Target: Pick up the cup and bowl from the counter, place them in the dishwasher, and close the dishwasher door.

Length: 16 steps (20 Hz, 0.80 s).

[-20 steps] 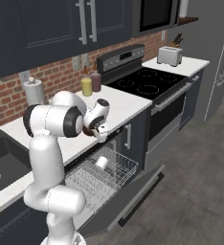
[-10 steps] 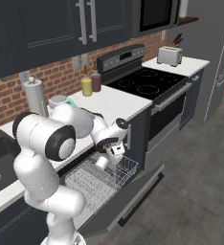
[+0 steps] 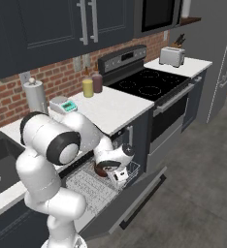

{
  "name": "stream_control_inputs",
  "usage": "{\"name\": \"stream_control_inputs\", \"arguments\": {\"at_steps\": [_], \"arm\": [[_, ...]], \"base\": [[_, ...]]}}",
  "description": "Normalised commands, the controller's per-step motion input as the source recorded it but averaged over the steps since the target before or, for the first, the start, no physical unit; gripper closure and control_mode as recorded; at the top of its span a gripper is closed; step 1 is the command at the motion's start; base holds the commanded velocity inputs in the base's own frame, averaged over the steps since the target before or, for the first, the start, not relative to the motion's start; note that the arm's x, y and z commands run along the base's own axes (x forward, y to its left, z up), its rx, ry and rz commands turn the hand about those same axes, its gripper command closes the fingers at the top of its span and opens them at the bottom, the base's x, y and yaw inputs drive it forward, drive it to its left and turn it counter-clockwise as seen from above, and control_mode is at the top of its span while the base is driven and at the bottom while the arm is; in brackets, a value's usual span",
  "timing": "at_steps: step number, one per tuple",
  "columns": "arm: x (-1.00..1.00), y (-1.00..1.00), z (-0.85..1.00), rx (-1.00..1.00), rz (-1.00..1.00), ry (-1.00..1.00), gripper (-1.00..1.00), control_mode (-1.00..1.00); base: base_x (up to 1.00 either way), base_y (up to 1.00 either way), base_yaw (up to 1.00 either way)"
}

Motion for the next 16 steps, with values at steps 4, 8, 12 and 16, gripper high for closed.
{"name": "stream_control_inputs", "arguments": {"at_steps": [4, 8, 12, 16], "arm": [[0.05, 0.11, -0.93, 0.10, 0.10, 0.19, 1.00, -1.00], [0.24, 0.17, -0.85, 0.09, 0.08, 0.19, 1.00, -1.00], [0.23, 0.24, -0.56, 0.10, 0.04, 0.13, 1.00, -1.00], [0.29, 0.33, -0.38, 0.11, 0.01, 0.07, 1.00, -1.00]], "base": [[0.00, 0.00, 0.00], [0.00, 0.00, 0.00], [0.00, 0.00, 0.00], [0.00, 0.00, 0.00]]}}
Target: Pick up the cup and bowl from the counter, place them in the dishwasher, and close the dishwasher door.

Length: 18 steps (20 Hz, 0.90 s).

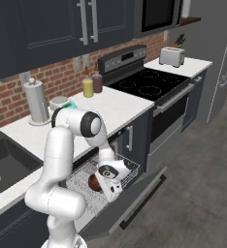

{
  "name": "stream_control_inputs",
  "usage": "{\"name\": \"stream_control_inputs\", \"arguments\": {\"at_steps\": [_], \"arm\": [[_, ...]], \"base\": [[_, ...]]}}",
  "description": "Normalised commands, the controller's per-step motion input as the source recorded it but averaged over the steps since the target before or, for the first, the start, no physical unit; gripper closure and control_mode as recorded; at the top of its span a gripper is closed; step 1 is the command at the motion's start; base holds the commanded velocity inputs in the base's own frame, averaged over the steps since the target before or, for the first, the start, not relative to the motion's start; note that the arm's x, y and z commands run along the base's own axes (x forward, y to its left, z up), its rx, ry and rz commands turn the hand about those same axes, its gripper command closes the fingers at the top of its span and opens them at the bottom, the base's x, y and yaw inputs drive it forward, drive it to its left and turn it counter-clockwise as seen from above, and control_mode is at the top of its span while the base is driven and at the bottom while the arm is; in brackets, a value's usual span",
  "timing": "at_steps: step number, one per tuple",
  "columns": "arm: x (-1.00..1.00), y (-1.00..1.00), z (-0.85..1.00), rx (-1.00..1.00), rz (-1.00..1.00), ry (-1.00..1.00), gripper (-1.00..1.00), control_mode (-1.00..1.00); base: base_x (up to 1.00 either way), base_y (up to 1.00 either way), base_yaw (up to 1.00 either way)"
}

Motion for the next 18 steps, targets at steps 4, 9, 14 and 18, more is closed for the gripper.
{"name": "stream_control_inputs", "arguments": {"at_steps": [4, 9, 14, 18], "arm": [[0.49, 0.41, -0.33, 0.10, 0.00, 0.05, 1.00, -1.00], [0.59, 0.39, -0.36, 0.08, 0.00, 0.07, 1.00, -1.00], [0.40, 0.18, -0.38, 0.03, -0.01, 0.09, 1.00, -1.00], [0.25, 0.00, -0.47, 0.00, -0.07, 0.09, 1.00, -1.00]], "base": [[0.00, 0.00, 0.00], [0.00, 0.00, 0.00], [0.00, 0.00, 0.00], [0.00, 0.00, 0.00]]}}
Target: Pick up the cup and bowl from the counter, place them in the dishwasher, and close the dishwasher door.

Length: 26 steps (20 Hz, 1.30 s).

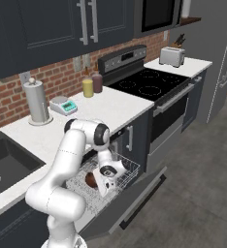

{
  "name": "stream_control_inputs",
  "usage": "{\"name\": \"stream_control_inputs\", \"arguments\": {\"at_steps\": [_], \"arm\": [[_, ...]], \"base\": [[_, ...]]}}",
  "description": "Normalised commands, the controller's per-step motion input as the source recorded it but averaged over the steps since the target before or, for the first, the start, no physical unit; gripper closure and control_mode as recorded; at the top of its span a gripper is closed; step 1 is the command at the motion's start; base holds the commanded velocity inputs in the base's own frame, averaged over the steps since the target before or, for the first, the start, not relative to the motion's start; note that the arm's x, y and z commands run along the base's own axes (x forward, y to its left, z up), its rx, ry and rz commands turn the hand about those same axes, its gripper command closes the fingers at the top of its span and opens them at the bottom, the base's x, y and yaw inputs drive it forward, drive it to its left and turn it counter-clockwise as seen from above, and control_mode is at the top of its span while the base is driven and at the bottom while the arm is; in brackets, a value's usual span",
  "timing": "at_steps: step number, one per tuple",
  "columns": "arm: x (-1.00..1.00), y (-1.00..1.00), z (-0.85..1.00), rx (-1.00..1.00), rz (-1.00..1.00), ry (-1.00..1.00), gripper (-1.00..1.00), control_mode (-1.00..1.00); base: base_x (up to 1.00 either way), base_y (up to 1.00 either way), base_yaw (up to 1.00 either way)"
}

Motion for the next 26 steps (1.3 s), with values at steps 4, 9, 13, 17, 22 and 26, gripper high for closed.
{"name": "stream_control_inputs", "arguments": {"at_steps": [4, 9, 13, 17, 22, 26], "arm": [[0.39, 0.00, -0.57, 0.00, -0.10, 0.12, 1.00, -1.00], [0.44, 0.00, -0.59, 0.00, -0.10, 0.12, 1.00, -1.00], [0.38, 0.00, -0.50, 0.00, -0.10, 0.09, -1.00, -1.00], [0.06, -0.09, -0.34, 0.00, -0.12, 0.05, -1.00, -1.00], [-0.14, -0.38, -0.05, 0.00, -0.13, 0.00, -1.00, -1.00], [-0.42, -0.43, 0.35, 0.06, -0.09, -0.02, -1.00, -1.00]], "base": [[0.00, 0.00, 0.00], [0.00, 0.00, 0.00], [0.00, 0.00, 0.00], [0.00, 0.00, 0.00], [0.00, 0.00, 0.00], [0.00, 0.00, 0.00]]}}
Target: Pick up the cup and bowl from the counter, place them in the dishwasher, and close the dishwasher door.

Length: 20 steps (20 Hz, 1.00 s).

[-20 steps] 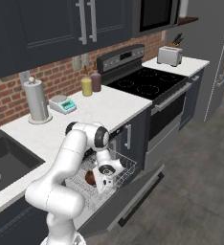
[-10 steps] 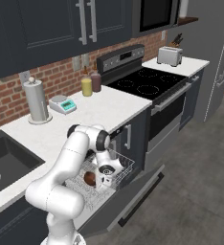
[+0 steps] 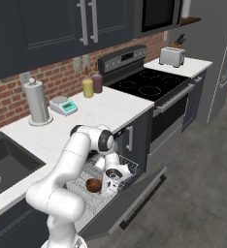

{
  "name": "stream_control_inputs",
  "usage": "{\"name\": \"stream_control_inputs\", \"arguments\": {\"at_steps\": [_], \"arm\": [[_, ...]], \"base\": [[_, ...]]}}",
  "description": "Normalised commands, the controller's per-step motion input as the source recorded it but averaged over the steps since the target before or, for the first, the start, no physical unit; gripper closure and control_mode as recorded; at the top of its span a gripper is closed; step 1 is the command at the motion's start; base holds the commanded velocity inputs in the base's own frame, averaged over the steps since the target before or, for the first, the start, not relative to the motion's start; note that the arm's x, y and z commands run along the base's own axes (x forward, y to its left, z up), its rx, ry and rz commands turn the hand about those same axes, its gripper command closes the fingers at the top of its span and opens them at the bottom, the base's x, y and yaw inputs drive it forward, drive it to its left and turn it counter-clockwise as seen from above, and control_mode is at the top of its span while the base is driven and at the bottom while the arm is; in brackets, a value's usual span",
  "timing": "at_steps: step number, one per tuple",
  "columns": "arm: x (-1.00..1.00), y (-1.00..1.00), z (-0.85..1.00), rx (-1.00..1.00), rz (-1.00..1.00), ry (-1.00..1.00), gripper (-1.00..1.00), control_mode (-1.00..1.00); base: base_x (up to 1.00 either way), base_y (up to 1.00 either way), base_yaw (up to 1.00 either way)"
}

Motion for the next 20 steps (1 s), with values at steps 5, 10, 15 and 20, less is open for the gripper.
{"name": "stream_control_inputs", "arguments": {"at_steps": [5, 10, 15, 20], "arm": [[-0.55, -0.39, 0.90, 0.11, -0.06, -0.06, -1.00, -1.00], [-0.54, -0.44, 1.00, 0.17, -0.02, -0.11, -1.00, -1.00], [-0.29, -0.79, 1.00, 0.16, -0.01, -0.04, -1.00, -1.00], [-0.14, -1.00, 0.65, 0.16, -0.02, 0.00, -1.00, -1.00]], "base": [[0.00, 0.00, 0.00], [0.00, 0.00, 0.00], [0.00, 0.00, 0.00], [0.00, 0.00, 0.00]]}}
